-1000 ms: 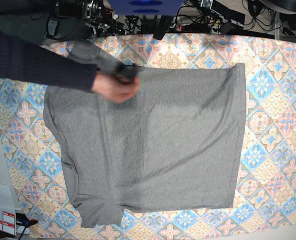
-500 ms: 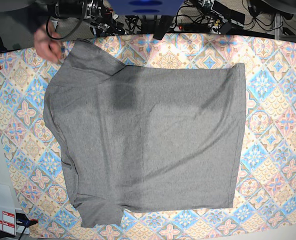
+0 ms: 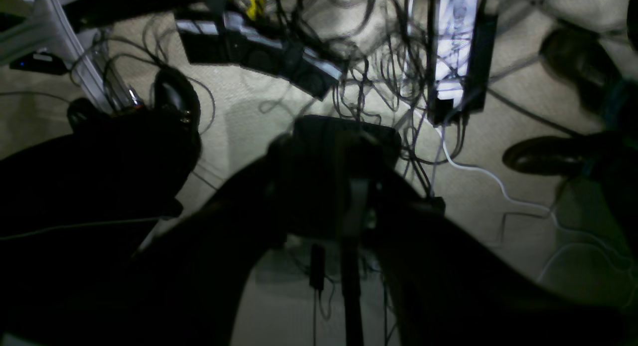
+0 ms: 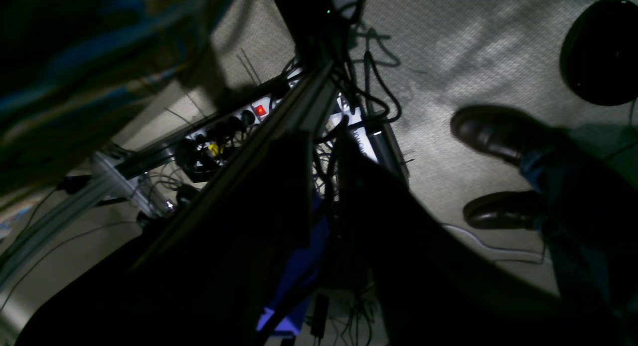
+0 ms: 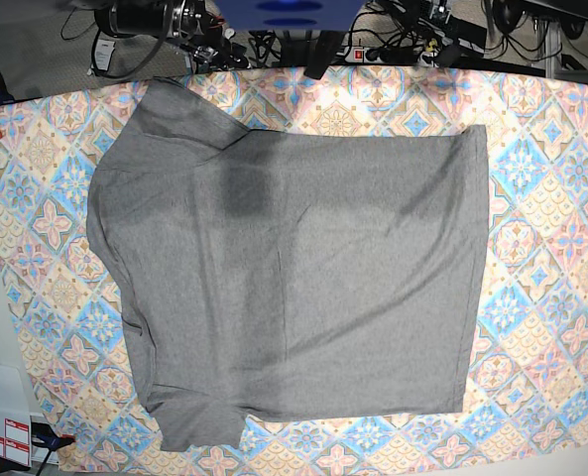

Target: Fold the T-shirt properly

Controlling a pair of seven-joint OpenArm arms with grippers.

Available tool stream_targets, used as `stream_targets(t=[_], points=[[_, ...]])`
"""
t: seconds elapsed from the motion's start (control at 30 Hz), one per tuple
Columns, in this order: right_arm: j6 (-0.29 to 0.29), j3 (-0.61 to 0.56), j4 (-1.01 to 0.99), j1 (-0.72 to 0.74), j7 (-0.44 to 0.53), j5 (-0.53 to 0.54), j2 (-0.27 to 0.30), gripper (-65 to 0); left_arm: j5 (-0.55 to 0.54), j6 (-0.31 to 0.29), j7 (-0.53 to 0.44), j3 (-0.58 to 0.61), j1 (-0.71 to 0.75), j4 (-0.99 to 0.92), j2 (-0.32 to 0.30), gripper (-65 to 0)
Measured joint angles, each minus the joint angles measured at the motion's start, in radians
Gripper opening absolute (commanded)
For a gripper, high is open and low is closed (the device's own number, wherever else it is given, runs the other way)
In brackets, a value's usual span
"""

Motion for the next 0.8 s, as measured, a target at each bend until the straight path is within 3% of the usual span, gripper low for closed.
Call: stream_targets(t=[0.8], points=[[0.0, 0.0, 0.0, 0.0, -0.002, 0.0, 0.0, -55.7, -0.004, 0.0, -0.031, -0.002, -0.089, -0.033, -0.001, -51.0]])
